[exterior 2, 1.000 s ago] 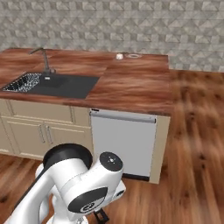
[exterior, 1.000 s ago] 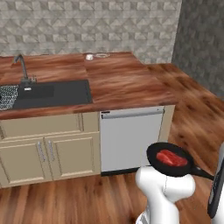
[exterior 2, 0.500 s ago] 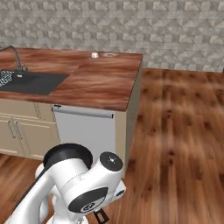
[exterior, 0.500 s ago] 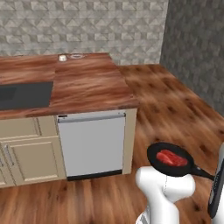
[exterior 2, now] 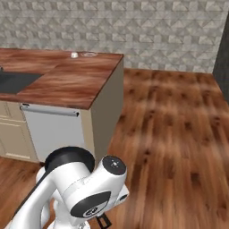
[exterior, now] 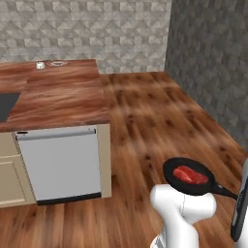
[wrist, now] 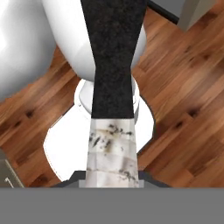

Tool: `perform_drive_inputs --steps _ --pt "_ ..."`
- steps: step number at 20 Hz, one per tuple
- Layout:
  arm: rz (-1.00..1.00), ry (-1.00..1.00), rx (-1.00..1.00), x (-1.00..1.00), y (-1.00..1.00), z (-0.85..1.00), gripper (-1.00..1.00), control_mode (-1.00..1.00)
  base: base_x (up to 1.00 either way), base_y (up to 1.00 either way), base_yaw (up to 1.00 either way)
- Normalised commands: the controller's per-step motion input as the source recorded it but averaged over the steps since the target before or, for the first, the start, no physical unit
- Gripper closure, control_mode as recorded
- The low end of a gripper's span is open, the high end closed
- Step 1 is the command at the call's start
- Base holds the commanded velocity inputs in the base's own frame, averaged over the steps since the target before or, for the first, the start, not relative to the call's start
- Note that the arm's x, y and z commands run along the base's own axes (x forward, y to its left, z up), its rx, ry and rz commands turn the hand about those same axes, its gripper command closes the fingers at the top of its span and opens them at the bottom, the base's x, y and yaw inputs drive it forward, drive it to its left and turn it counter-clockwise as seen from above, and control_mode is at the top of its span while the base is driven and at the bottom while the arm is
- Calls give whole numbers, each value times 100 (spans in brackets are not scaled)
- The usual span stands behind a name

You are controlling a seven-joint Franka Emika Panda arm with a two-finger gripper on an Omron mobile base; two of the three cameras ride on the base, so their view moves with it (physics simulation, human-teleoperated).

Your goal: Pick up the pan with the steak in it and place it on the dining table. Then place the steak on the plate.

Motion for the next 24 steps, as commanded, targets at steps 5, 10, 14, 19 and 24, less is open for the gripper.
perform_drive_inputs --steps 5,10,14,19,24 --pt "0 0 0 0 0 0 100 100 3 -95 0" --pt "0 0 0 0 0 0 100 100 2 -87 0" --pt "0 0 0 0 0 0 100 100 0 -43 0" --pt "0 0 0 0 0 0 100 100 38 0 0" --pt "0 0 0 0 0 0 100 100 99 0 0"
